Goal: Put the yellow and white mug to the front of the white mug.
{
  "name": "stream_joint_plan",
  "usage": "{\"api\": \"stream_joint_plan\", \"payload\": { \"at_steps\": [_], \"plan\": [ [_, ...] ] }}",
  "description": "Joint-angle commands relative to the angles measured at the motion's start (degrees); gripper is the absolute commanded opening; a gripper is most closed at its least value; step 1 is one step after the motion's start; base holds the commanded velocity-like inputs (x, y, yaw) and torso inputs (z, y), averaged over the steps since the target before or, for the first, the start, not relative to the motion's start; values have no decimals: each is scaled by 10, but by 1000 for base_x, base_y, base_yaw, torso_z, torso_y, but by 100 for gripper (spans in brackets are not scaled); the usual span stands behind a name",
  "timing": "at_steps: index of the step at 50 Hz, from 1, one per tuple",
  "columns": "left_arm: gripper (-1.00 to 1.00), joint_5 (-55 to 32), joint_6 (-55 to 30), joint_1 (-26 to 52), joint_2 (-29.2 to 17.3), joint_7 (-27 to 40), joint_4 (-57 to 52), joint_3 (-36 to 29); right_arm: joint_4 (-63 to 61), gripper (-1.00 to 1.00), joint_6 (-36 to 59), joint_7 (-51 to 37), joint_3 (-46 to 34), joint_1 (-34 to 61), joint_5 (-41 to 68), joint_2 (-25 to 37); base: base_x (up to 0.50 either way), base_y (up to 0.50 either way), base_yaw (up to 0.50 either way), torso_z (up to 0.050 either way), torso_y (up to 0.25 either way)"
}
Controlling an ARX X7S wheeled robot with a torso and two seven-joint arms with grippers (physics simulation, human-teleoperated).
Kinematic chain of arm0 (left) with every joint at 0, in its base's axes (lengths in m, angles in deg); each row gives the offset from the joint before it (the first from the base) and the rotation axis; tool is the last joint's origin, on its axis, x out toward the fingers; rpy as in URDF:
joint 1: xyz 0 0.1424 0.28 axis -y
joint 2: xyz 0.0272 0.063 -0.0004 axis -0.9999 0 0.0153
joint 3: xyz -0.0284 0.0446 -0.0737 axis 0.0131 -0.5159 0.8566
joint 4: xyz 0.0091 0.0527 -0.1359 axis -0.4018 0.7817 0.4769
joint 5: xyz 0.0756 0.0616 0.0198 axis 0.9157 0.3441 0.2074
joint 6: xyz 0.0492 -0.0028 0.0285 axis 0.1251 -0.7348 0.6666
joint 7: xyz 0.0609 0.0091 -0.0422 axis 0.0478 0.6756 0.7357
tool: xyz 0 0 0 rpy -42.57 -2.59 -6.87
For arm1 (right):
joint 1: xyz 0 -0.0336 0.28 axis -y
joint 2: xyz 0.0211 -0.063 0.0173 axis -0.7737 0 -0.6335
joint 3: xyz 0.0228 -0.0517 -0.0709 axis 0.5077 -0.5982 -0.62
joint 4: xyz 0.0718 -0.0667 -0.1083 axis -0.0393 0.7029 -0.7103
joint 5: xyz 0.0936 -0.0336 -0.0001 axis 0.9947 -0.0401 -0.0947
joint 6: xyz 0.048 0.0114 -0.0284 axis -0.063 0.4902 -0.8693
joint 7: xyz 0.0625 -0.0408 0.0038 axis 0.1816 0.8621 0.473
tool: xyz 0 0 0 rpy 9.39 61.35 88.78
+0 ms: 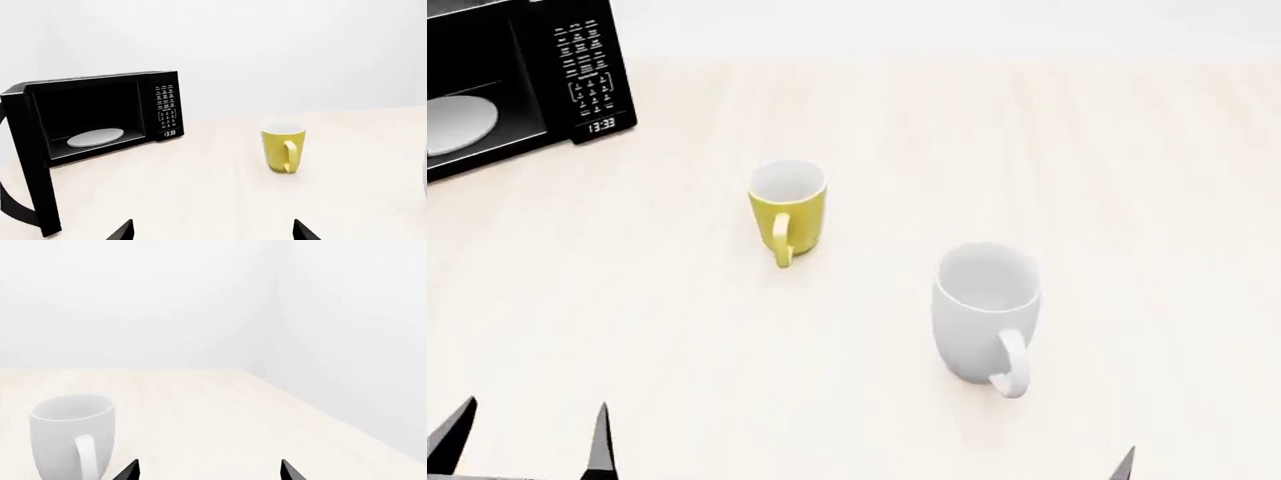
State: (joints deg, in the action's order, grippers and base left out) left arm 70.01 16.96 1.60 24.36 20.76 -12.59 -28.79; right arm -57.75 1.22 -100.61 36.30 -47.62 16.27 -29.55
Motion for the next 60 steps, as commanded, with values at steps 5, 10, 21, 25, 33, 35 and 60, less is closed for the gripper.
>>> {"api": "stream_joint_plan", "payload": {
  "at_steps": [5, 10, 21, 25, 33, 35, 60],
  "plan": [
    [100, -5, -16, 5, -15, 5, -46, -11, -12, 100, -39, 2, 2, -15, 16, 17, 500, -40, 0, 0, 0],
    [100, -3, -10, 5, -18, 6, -37, -17, -9, 100, -25, 12, 10, -10, 59, 16, 500, -89, 0, 0, 0],
    [100, -9, -2, 5, -22, 7, -26, -23, -9, 100, -33, 11, 15, -11, 81, 18, 423, -333, 0, 0, 0],
    [100, -13, -1, 7, -24, 7, -22, -23, -8, 100, -36, 10, 13, -11, 82, 19, 414, -342, 0, 0, 0],
    [100, -31, 1, 7, -26, 5, -19, -20, 4, 100, -76, -2, -5, -16, 35, 25, 422, -320, 0, 0, 0],
    [100, -34, 0, 4, -27, 5, -25, -20, 5, 100, -41, -28, -12, -10, -6, 21, 225, -127, 0, 0, 0],
    [100, -50, -29, 70, -26, 16, 60, -23, 3, 100, 4, -42, -17, -1, 14, 26, 0, 0, 0, 0, 0]
  ]
}}
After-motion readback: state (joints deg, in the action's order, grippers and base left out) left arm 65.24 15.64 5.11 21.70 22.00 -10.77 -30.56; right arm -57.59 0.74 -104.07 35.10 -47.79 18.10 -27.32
